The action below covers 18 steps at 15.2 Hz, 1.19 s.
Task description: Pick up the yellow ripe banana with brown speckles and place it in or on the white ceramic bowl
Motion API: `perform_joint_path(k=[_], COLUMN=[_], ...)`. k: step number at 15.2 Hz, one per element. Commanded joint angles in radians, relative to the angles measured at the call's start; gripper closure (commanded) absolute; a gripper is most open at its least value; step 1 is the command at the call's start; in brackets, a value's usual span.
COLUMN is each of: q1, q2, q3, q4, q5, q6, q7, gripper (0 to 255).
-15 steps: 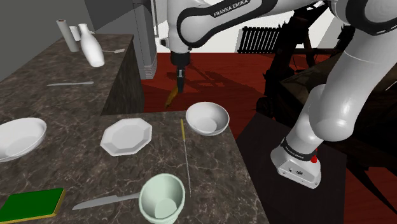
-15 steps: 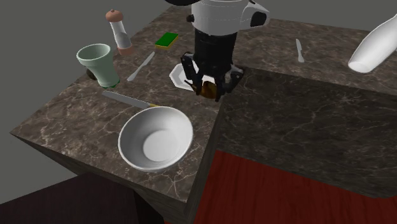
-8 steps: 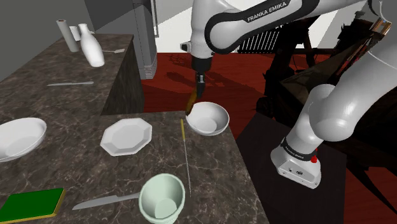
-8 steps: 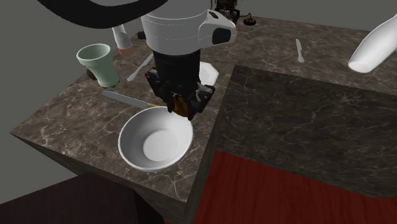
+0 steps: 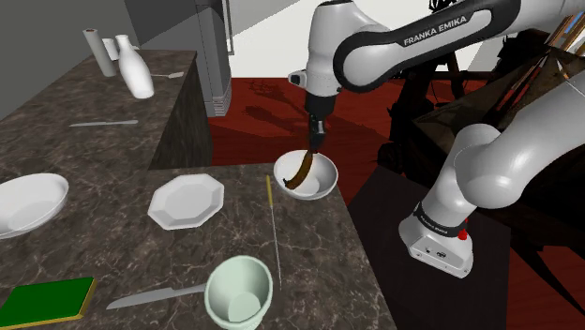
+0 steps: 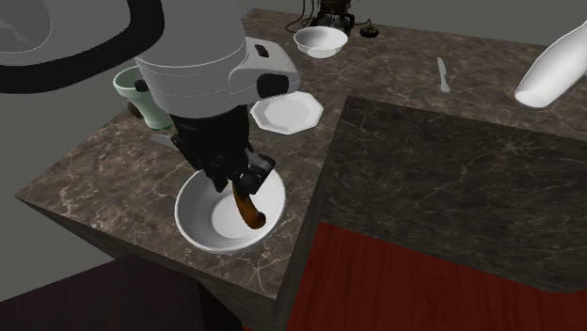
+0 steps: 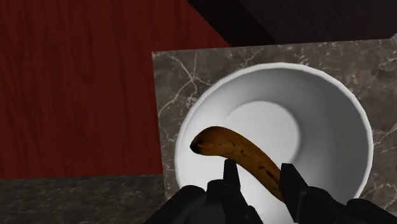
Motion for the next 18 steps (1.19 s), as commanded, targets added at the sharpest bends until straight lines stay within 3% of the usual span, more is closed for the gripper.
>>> perform_joint_path(k=[1,5,12,18], q1=[0.029,0.143,0.133,0.133], q2=[0.090,0.346,0.361,0.362], q3=[0.004,0.075,0.068,0.068], q4=[0.085,0.310,0.231,0.225], q5=[-0.050,-0.268,-0.282,-0.283], q6=[-0.058,-0.231,-0.136,-0.128], q7=[-0.133,-0.612,-0.605,-0.604], gripper=[0,0,0,0])
